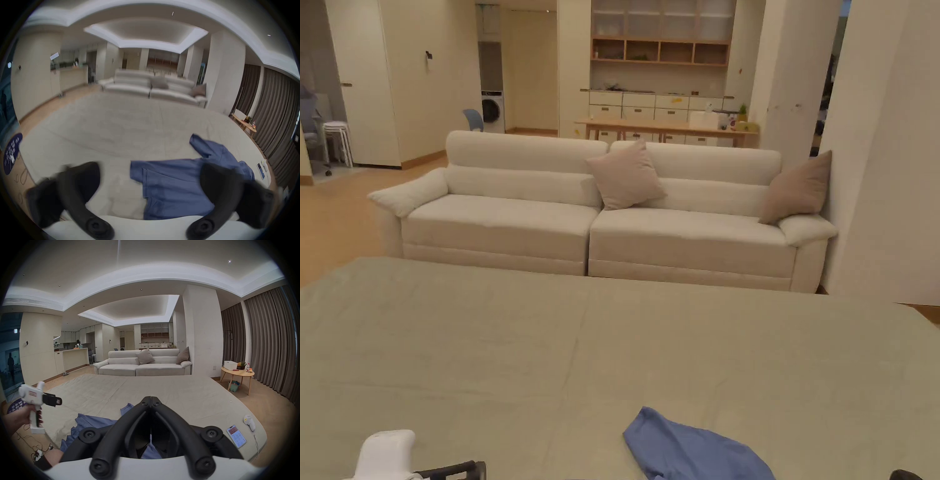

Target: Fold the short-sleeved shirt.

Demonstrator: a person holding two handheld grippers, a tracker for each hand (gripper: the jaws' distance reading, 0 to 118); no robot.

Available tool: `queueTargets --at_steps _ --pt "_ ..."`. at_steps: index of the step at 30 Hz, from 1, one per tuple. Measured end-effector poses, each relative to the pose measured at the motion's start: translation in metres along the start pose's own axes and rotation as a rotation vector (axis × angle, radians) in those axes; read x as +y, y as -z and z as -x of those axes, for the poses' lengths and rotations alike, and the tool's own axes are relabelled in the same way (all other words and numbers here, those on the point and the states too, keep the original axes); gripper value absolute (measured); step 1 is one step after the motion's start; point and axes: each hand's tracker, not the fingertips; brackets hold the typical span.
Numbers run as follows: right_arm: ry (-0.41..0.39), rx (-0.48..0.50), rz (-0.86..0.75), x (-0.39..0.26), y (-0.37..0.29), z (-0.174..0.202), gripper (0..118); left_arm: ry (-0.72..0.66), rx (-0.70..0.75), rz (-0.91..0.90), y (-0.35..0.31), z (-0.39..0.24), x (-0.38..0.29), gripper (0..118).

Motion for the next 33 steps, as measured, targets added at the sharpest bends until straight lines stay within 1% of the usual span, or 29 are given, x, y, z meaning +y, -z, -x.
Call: queueTargets --at_steps 1,2,4,6,8,10,11,13,15,16,17,18,19,20,22,23,24,25,26,27,28,30,31,33 --pt "-0.001 -0.001 0.002 -0.001 0.002 -0.002 0 -0.012 0.021 -0.023 0.018 -0.001 -0.001 115" --pt "-0.002 -0.002 0.004 -0.001 0.005 -0.003 0 0.046 0.079 0.02 0.034 -0.003 0.002 115" --pt "-0.002 -0.004 0.011 -0.002 0.011 -0.005 0 0.09 0.157 0.108 0.073 0.006 -0.008 115" --pt "-0.001 -0.004 0.018 -0.005 0.016 -0.008 0 0.079 0.183 0.208 0.104 0.016 -0.016 115" --pt "-0.006 -0.001 0.032 -0.009 0.022 -0.009 0 0.024 0.18 0.283 0.117 0.02 -0.017 115" --pt "-0.014 -0.001 0.05 -0.016 0.028 -0.011 0 -0.013 0.146 0.263 0.129 0.021 -0.023 115" --pt "-0.015 -0.002 0.061 -0.018 0.031 -0.011 0 -0.008 0.165 0.247 0.131 0.02 -0.024 115" --pt "-0.008 -0.001 0.082 -0.024 0.036 -0.013 0 -0.043 0.163 0.272 0.141 0.02 -0.028 115" --pt "0.002 -0.003 0.097 -0.028 0.04 -0.014 0 -0.069 0.161 0.274 0.15 0.023 -0.033 111" --pt "0.005 -0.003 0.101 -0.029 0.042 -0.014 0 -0.01 0.209 0.189 0.154 0.028 -0.028 111" --pt "0.008 -0.003 0.104 -0.031 0.042 -0.014 0 -0.015 0.212 0.212 0.159 0.03 -0.031 101" --pt "0.01 -0.003 0.106 -0.032 0.043 -0.014 0 -0.018 0.221 0.235 0.162 0.03 -0.035 80" --pt "0.011 -0.003 0.109 -0.034 0.044 -0.014 0 0.02 0.274 0.235 0.159 0.027 -0.042 56" --pt "0.012 -0.004 0.115 -0.035 0.046 -0.013 0 0.008 0.212 0.207 0.156 0.021 -0.044 55" --pt "0.016 -0.001 0.125 -0.037 0.048 -0.013 0 -0.005 0.214 0.227 0.157 0.019 -0.043 51" --pt "0.019 0.002 0.129 -0.038 0.049 -0.013 0 -0.019 0.19 0.219 0.154 0.019 -0.043 45" --pt "0.017 0.003 0.132 -0.038 0.049 -0.013 0 -0.075 0.139 0.227 0.152 0.02 -0.045 36" --pt "0.014 0.002 0.135 -0.039 0.049 -0.012 0 -0.094 0.09 0.209 0.147 0.021 -0.045 16" --pt "0.011 0.002 0.138 -0.04 0.05 -0.011 0 -0.091 0.066 0.154 0.139 0.018 -0.045 3" --pt "0.011 0.002 0.139 -0.041 0.051 -0.011 0 -0.072 0.05 0.098 0.132 0.015 -0.046 3" --pt "0.012 0.003 0.143 -0.042 0.053 -0.01 0 -0.067 0.022 0.104 0.128 0.014 -0.045 3" --pt "0.017 0.009 0.151 -0.043 0.057 -0.009 0 -0.076 0.043 0.113 0.12 0.017 -0.041 2" --pt "0.019 0.013 0.154 -0.043 0.06 -0.009 0 -0.081 0.049 0.09 0.117 0.021 -0.04 2" --pt "0.016 0.032 0.165 -0.045 0.072 -0.006 0 -0.089 0.02 0.103 0.112 0.026 -0.036 2"
